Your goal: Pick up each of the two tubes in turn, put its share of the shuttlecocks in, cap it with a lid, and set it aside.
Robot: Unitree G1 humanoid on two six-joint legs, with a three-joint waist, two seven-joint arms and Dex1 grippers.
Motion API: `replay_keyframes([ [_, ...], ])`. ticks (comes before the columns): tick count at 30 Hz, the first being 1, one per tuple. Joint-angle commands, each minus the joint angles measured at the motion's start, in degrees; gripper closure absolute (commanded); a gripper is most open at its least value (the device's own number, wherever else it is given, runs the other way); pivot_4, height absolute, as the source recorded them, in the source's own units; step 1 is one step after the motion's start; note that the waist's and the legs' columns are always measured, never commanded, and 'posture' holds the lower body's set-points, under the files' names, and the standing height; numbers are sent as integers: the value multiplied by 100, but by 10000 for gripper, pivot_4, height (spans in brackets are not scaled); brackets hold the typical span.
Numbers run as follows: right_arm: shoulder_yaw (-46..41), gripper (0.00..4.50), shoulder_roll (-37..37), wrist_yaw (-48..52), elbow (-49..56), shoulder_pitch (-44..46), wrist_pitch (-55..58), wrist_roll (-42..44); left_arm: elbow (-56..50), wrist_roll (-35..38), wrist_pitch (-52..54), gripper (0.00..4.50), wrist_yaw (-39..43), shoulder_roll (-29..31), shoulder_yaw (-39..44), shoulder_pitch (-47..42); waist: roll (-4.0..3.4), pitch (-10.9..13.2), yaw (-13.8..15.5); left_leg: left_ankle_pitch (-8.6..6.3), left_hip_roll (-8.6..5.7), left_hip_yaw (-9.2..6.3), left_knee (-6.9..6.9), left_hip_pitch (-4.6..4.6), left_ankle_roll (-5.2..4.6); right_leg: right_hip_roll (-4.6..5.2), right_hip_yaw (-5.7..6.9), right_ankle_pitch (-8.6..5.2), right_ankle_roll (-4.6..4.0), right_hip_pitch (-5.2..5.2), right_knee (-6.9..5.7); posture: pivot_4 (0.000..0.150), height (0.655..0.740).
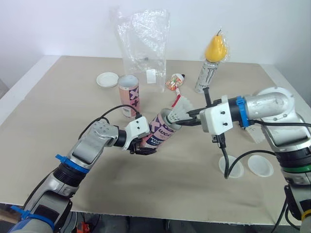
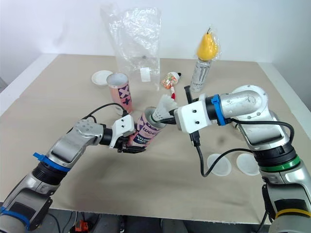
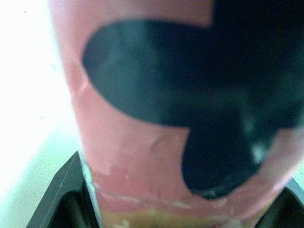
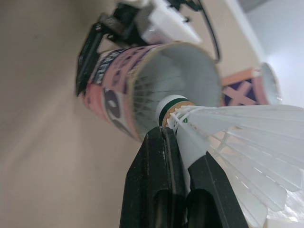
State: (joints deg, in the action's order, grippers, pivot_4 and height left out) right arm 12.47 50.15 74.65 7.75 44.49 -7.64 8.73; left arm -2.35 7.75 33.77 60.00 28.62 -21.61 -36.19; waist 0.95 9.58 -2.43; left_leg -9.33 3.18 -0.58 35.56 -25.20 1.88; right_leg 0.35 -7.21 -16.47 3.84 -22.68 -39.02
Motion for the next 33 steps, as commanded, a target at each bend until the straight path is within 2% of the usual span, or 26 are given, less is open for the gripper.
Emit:
replay_keyframes([
  [1, -49, 38062, -24, 236, -43, 265, 12, 111, 48, -65, 54, 15104, -62, -30, -77, 23, 0, 0, 7, 0, 0, -1, 0, 0, 0, 0, 1, 1, -1, 0, 0, 1500, 7400],
  [2, -62, 35460, 0, 303, -43, 280, 81, 178, 44, -63, 59, 15104, -67, -29, -70, 27, 0, 0, 10, 0, 0, -1, 0, 0, 0, 0, 1, 1, -2, 0, 0, 1500, 7400],
  [3, -96, 29477, 31, 369, -48, 310, 130, 255, 40, -62, 59, 15104, -69, -18, -62, 38, 0, 0, 11, 0, 0, -1, 0, 0, 0, 0, 1, 1, -2, 1, 0, 1500, 7400],
  [4, -148, 27455, 77, 448, -34, 348, 226, 353, 42, -63, 54, 15104, -69, -8, -55, 50, -1, 0, 11, 0, -1, -1, 1, 0, 0, 2, 0, 1, -2, 3, 0, 1500, 7400],
  [5, -206, 21278, 110, 507, -18, 390, 311, 455, 49, -65, 44, 15104, -67, 1, -52, 59, -1, 0, 11, 0, -1, -1, 1, 2, 0, 2, 0, 1, -3, 5, 0, 1500, 7400],
  [8, -472, 12688, 117, 610, 128, 474, 848, 1092, 85, -69, 33, 15104, -68, -5, -55, 46, -1, 0, 10, 0, -1, -3, 2, 6, 0, 1, 2, 1, -3, 10, -1, 1500, 7400],
  [9, -608, 11390, 70, 555, 174, 514, 1120, 1374, 95, -70, 32, 15104, -66, -8, -60, 39, 0, 0, 8, 0, -1, -3, 2, 6, 0, 1, 2, 1, -3, 11, -1, 1500, 7400],
  [11, -831, 1499, 44, 392, 185, 631, 1688, 1734, 115, -70, 23, 15104, -52, -9, -78, 25, 0, 0, 7, 0, -1, -5, 3, 6, 0, 2, 2, 14, -24, 13, -1, 1500, 7400],
  [15, -1191, 647, 323, 221, -110, 795, 2757, 2108, 199, -96, -40, 15104, -12, -23, -116, -56, 0, 0, 13, 0, -1, -8, 7, 6, 0, 2, 5, 17, -28, 15, -2, 1500, 7400],
  [20, -1199, 647, 220, -6, -236, 725, 3222, 2068, 209, -179, -169, 15104, 140, 35, -222, -150, -1, 0, -9, 0, -1, -8, 8, 10, -1, 2, 5, 14, -24, 16, 0, 1500, 7400],
  [23, -904, 9273, 143, 90, -190, 668, 3041, 1762, 191, -208, -184, 15104, 243, 56, -268, -206, -2, 0, -9, 0, -1, -9, 8, 10, -1, 0, 7, 4, -5, 15, -2, 1500, 7400],
  [25, -645, 17431, 120, 256, -92, 703, 2992, 1602, 201, -218, -194, 15104, 299, 66, -281, -236, -2, 0, -9, 0, -2, -6, 8, 7, -1, 1, 4, 0, 1, 14, -1, 1500, 7400],
  [30, 34, 41076, 1, 717, -194, 1005, 2690, 1071, 265, -254, -245, 15104, 406, 66, -316, -284, -4, 1, -9, -1, -3, -8, 1, 3, -1, 1, 6, -2, -5, 8, -1, 1500, 7400],
  [31, 164, 44302, -33, 831, -261, 1074, 2606, 964, 274, -254, -249, 15104, 418, 63, -316, -292, -5, 2, -9, -1, -3, -8, 0, 2, -1, 1, 6, -2, -5, 5, -1, 1500, 7400],
  [33, 402, 44302, -135, 1044, -424, 1205, 2500, 792, 319, -259, -271, 15104, 442, 48, -310, -318, -4, 2, -8, -1, -3, -8, 0, 1, -1, 1, 7, -2, -5, 3, -1, 1500, 7400],
])
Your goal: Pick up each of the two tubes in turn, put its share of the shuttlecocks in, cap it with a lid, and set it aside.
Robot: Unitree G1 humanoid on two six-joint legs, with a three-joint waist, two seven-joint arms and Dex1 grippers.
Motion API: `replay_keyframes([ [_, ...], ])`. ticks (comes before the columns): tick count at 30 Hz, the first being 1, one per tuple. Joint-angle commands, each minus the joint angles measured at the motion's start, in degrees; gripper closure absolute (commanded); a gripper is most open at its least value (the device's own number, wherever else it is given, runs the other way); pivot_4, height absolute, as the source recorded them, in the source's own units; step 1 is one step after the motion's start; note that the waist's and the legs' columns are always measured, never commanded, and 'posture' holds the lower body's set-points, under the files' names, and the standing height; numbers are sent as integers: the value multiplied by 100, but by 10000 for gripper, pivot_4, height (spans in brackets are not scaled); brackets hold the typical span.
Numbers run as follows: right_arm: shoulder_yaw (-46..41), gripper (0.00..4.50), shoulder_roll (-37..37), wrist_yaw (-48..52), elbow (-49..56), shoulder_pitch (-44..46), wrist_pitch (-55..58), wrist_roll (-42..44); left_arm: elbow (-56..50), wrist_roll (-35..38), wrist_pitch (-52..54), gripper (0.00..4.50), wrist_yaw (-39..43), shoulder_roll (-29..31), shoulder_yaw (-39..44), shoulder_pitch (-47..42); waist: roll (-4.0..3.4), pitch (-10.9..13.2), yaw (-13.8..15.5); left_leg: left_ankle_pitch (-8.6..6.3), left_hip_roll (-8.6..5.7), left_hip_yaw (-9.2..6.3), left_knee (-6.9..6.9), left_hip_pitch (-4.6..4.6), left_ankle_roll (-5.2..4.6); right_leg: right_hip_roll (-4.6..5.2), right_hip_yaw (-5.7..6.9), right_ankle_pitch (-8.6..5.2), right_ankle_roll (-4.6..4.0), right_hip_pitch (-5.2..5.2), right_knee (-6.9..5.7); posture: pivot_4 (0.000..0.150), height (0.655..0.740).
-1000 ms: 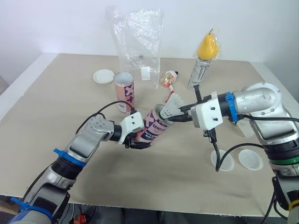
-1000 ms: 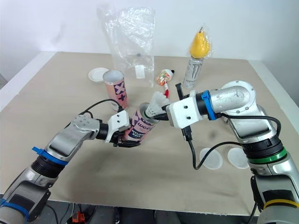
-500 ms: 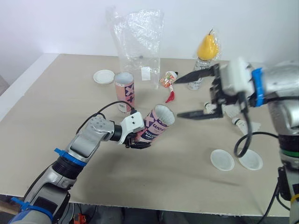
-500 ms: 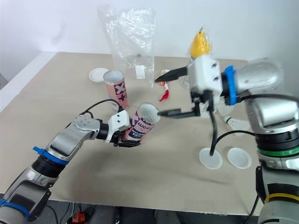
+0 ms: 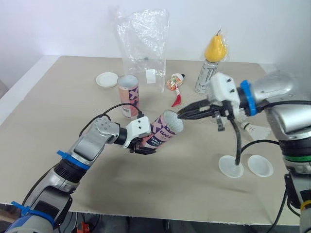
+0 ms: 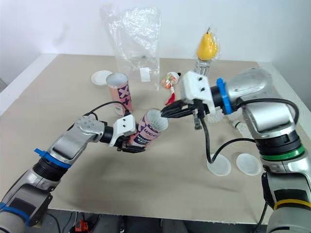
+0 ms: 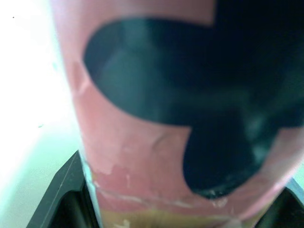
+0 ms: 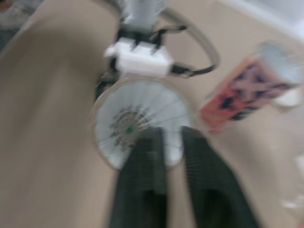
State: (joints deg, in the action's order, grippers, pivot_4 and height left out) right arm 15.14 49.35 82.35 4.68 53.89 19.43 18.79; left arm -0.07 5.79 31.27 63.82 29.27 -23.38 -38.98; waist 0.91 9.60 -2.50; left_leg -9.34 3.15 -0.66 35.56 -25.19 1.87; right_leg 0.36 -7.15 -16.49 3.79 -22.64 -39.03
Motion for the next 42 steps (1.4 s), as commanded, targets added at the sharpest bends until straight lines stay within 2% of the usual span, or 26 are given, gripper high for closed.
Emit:
replay_keyframes([
  [1, 210, 44302, -109, 343, -193, 313, -269, -279, 110, -67, -34, 15104, 72, -25, -130, -49, 1, 0, 1, 0, 0, 0, 0, 0, 0, 0, 0, 0, 0, 1, 0, 1500, 7400],
  [5, 667, 44302, -520, 463, -697, 591, -810, -867, 156, -73, -53, 15104, 98, -77, -133, -76, 1, 0, -2, 0, 0, 1, 3, 2, 0, 0, 0, 0, 3, 1, 0, 1500, 7400],
  [11, 1291, 44302, -941, 797, -1143, 883, -1020, -1489, 68, -47, 18, 15104, 120, -119, -140, -34, 0, 0, 25, 0, -3, -3, 7, -2, 0, 2, 3, 4, -3, 4, -2, 1500, 7400],
  [18, 1763, 44302, -1356, 962, -1679, 1013, -1527, -2026, 0, -26, 76, 15104, 74, -143, -105, 25, 0, -1, 24, 1, -2, -13, 8, 4, 1, -1, 13, 14, -22, 12, -5, 1500, 7400],
  [25, 2163, 44302, -1780, 1014, -1872, 909, -1755, -2351, 15, -49, 72, 15104, 19, -175, -82, 51, -2, -8, -17, 1, 6, -15, 7, 39, 1, -10, 15, 1, -1, 42, -6, 1500, 7400],
  [34, 2381, 44302, -1956, 1015, -2134, 953, -1926, -2386, 29, -65, 50, 15104, -51, -252, -83, 76, -3, -28, -27, 0, 20, -9, -2, 98, 1, -17, 14, -17, -35, 92, -6, 1500, 7400],
  [42, 2021, 44302, -1801, 1015, -2180, 1341, -1504, -1844, 45, -63, 54, 15104, -69, -244, -61, 132, -2, -29, -28, 0, 20, -7, -1, 99, 1, -17, 13, -17, -36, 94, -6, 1500, 7400],
])
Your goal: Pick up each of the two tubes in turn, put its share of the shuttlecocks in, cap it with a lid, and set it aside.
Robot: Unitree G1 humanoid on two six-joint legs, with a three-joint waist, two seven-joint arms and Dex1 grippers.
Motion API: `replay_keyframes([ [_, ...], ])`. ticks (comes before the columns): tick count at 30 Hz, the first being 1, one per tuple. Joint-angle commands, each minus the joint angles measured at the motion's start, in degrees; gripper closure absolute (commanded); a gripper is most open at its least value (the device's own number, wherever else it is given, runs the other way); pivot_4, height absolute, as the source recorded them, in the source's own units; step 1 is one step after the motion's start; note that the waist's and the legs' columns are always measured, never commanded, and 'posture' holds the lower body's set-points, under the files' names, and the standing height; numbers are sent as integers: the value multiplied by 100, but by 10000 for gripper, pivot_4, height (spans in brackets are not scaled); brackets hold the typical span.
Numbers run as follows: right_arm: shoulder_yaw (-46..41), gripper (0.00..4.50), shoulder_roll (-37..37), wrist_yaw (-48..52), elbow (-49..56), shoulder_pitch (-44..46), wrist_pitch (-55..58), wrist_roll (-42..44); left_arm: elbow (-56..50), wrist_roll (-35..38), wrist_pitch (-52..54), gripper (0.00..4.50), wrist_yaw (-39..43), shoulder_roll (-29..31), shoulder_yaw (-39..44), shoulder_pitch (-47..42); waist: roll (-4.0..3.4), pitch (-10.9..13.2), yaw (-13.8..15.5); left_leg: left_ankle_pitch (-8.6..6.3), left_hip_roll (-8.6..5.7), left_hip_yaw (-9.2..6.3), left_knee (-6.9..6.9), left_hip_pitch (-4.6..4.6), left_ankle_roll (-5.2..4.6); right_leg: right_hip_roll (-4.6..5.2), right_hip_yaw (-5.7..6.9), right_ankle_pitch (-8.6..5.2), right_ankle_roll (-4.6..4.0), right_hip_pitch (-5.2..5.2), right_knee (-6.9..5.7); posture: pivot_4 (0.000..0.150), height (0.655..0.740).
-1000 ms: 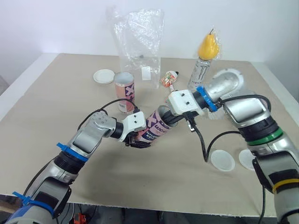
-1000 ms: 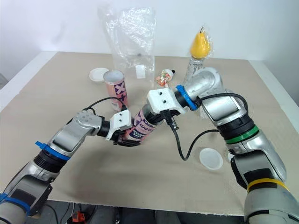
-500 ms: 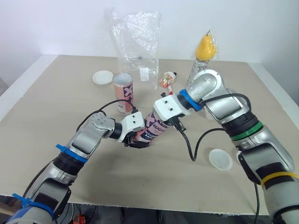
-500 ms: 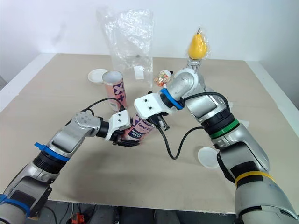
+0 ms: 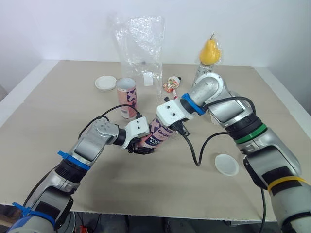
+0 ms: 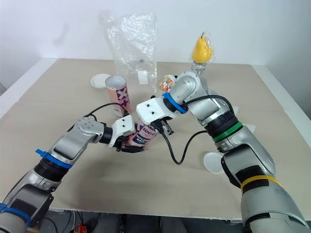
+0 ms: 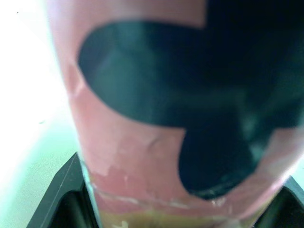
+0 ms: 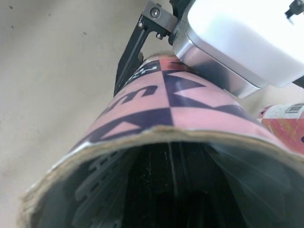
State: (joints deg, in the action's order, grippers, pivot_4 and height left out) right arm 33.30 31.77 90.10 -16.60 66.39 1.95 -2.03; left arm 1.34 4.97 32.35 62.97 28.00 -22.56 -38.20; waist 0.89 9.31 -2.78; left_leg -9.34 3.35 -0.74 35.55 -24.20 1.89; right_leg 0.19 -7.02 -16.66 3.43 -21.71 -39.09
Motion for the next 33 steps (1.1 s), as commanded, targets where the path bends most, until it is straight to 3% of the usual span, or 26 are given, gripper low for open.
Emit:
replay_keyframes([
  [1, 197, 44302, -3, 240, -49, 139, 290, 294, -85, 20, -55, 15104, 20, -115, -138, 49, -2, 1, 0, 0, 0, 0, 0, 0, 0, 0, 0, -1, 0, 0, 0, 1500, 7400],
  [20, 448, 44302, -213, 240, -319, 126, 371, 360, -9, 13, -82, 15104, 29, -191, -108, 3, -1, 4, 0, -1, 0, 1, -11, -10, 1, 0, 0, -6, -2, -16, 0, 1500, 7400],
  [25, 281, 44302, 301, 240, 140, 217, 574, 868, 28, 62, -115, 15104, 5, -187, -30, 111, -1, 9, 15, -1, -2, 2, -10, -12, 2, 2, -1, -7, -3, -17, 1, 1500, 7400],
  [33, 125, 44302, 951, 240, 660, 273, 690, 1265, 120, 41, -194, 15104, 55, -148, -23, 120, -5, 14, 71, -1, -38, -24, -7, -90, 1, 21, 0, 4, 14, -69, 5, 1500, 7400],
])
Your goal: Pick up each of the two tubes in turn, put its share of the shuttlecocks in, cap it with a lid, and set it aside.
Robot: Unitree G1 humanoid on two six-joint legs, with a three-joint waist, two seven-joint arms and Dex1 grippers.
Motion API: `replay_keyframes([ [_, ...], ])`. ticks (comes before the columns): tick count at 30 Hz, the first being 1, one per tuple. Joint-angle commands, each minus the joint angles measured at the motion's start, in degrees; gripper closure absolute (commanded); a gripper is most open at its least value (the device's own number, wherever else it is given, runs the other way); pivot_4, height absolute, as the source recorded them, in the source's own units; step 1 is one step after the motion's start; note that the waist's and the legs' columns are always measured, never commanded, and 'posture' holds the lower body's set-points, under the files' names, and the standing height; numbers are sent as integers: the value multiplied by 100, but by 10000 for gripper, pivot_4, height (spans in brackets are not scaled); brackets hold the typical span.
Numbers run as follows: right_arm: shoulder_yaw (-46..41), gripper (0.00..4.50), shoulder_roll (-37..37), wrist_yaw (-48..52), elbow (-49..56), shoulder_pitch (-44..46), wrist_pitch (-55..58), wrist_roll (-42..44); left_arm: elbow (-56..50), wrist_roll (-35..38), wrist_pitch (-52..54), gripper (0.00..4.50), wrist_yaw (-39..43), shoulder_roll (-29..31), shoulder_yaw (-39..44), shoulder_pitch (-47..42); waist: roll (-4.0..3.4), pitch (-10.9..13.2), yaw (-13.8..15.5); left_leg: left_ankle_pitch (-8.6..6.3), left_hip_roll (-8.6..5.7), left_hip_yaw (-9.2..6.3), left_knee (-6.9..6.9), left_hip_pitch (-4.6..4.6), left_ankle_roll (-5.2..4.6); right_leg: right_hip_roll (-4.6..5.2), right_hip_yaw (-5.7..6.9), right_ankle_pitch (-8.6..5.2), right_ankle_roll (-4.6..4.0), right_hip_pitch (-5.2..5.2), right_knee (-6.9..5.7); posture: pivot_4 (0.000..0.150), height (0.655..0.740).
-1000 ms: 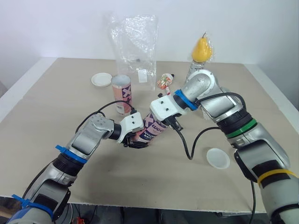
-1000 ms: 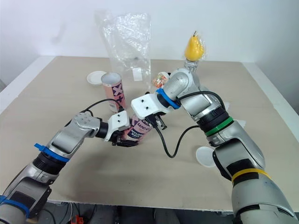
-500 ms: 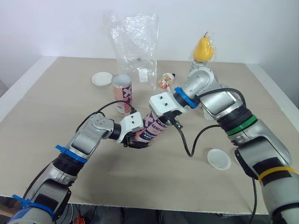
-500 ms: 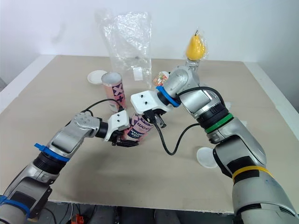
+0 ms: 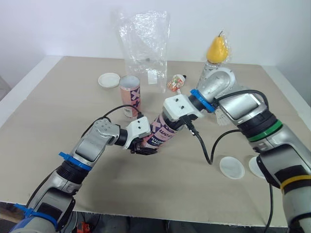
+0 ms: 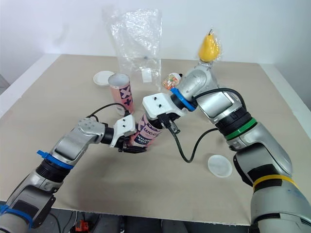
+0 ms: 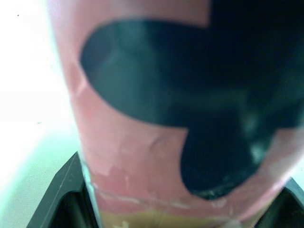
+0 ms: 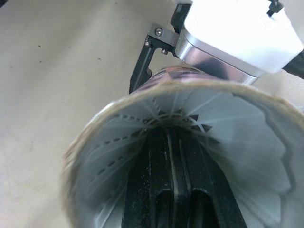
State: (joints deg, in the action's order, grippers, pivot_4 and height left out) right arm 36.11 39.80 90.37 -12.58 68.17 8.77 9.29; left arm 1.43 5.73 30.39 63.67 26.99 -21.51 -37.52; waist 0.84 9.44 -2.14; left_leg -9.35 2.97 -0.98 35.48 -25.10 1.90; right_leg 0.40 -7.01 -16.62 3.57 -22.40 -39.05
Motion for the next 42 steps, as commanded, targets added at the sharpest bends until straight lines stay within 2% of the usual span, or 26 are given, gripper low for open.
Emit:
replay_keyframes([
  [1, -201, 44302, 170, 213, 282, 101, 34, 142, 125, -36, -10, 15104, -9, -50, -129, 47, -1, 2, 9, 0, -4, -6, 0, -3, 0, 0, 2, -2, -2, 0, 1, 1500, 7400],
  [12, -1030, 44302, 723, 212, 666, 28, 603, 512, 236, -93, -320, 15104, -37, -102, -138, 129, -2, 6, 28, 0, -6, -16, 0, -5, 0, 3, 12, -4, -4, 3, 2, 1500, 7400],
  [19, -2570, 44302, 1194, -432, 1163, -536, 2034, 1429, 524, 59, -968, 15104, -439, -517, 260, 392, 0, 8, 89, 0, -17, -23, 5, -12, 0, 14, 15, -4, -4, 10, 6, 1500, 7400],
  [25, -4198, 44302, 1845, -1472, 2363, -2641, 3029, 1891, 711, 436, -1952, 15104, -757, -1089, 701, 1014, 4, 10, 118, -4, -27, -35, 0, -28, -4, 26, 30, -11, 0, 9, 19, 1500, 7400],
  [31, -5162, 44302, 2037, -2130, 3593, -4546, 3759, 2198, 1005, 428, -3004, 15104, -581, -1361, 628, 1363, -9, 13, 97, -5, -30, -41, -4, -30, -6, 23, 31, -14, 3, 2, 10, 1500, 7400],
  [35, -5748, 44302, 2094, -2346, 3872, -5757, 4007, 2247, 1267, 511, -3476, 15104, -176, -1400, 503, 1402, -7, 14, 89, -4, -31, -42, 2, -28, -5, 23, 33, -14, 7, 12, 11, 1500, 7400],
  [37, -5854, 44302, 2266, -2281, 3817, -6195, 3937, 2136, 1329, 569, -3543, 15104, -49, -1422, 499, 1370, -8, 14, 88, -4, -31, -40, 9, -26, -5, 23, 31, -28, 41, 14, 11, 1500, 7400],
  [40, -5929, 35767, 2451, -2282, 3585, -6654, 3801, 1955, 1354, 622, -3583, 15104, 103, -1473, 471, 1358, -8, 14, 71, -2, -29, -35, 14, -20, -6, 23, 29, -24, 44, 16, 11, 1500, 7400],
  [42, -5896, 28030, 2582, -2231, 3359, -6921, 3558, 1736, 1333, 645, -3597, 15104, 219, -1512, 422, 1367, -2, 16, 70, -1, -29, -36, 14, -17, -7, 23, 29, -23, 44, 20, 11, 1500, 7400],
])
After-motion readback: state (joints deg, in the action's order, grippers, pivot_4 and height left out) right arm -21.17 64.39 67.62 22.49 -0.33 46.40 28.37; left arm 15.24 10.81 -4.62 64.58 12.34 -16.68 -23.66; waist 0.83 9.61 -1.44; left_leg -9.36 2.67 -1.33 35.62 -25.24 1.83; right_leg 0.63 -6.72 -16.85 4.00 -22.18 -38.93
